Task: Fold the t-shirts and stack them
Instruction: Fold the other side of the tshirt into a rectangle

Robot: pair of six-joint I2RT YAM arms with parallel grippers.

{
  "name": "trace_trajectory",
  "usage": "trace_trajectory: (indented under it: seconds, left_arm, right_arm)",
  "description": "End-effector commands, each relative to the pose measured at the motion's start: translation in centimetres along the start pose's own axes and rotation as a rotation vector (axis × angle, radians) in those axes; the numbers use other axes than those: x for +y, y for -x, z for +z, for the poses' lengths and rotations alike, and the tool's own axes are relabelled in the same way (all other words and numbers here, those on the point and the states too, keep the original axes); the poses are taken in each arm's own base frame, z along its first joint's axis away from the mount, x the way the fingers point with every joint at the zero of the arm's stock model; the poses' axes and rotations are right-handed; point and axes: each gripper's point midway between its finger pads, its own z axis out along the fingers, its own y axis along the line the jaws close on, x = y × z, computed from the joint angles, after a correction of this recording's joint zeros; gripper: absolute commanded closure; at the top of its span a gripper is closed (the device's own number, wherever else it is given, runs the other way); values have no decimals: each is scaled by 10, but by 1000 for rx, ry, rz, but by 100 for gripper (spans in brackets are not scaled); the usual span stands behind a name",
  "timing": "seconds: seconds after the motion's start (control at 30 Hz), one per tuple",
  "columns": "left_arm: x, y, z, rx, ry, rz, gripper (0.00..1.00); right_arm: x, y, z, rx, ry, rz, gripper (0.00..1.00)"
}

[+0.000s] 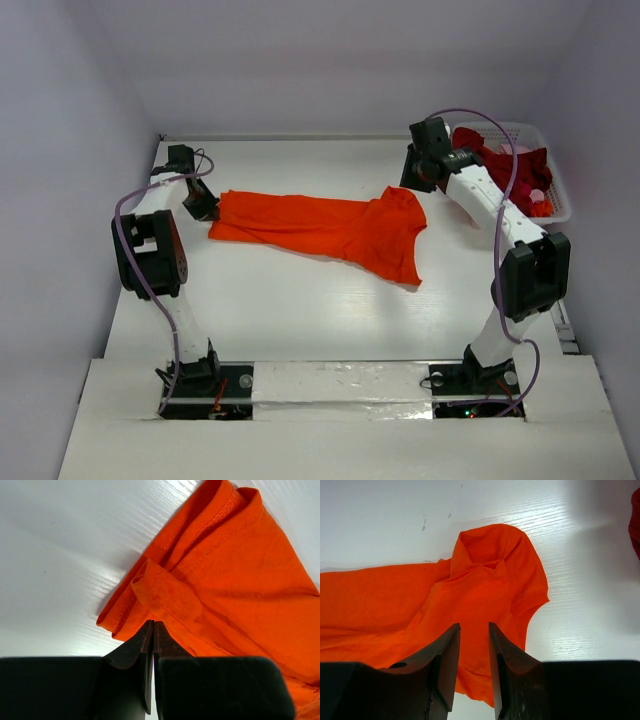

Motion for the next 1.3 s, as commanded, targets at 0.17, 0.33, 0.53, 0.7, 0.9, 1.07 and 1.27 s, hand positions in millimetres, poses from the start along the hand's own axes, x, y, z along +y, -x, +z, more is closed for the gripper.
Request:
trace_trajectory:
  seconds: [0.17,0.33,0.53,0.7,0.9,1.07,1.27]
  left_arm:
    - [-8,2,0,-3,7,38,100]
    - [-8,-2,6,8,15,46,100]
    - [-7,-4,20,39,24,50,100]
    - [-18,4,23,24,14,47,100]
    - [-32,18,24,5,2,43,100]
    - [-48,33,10,-28,-27,47,100]
    - [-53,35,11,-37,-25,52,100]
  right_arm:
    - [3,14,-3,-37,2,-9,65]
    - [4,14,-3,-39,5,-8,65]
    - [5,14,-1,-35,6,-6,66]
    - [6,11,2,-26,9,-6,66]
    - [9,9,4,-19,23,-5,66]
    - [9,5,7,-10,28,-3,67]
    - [15,-1,10,3,44,-11,70]
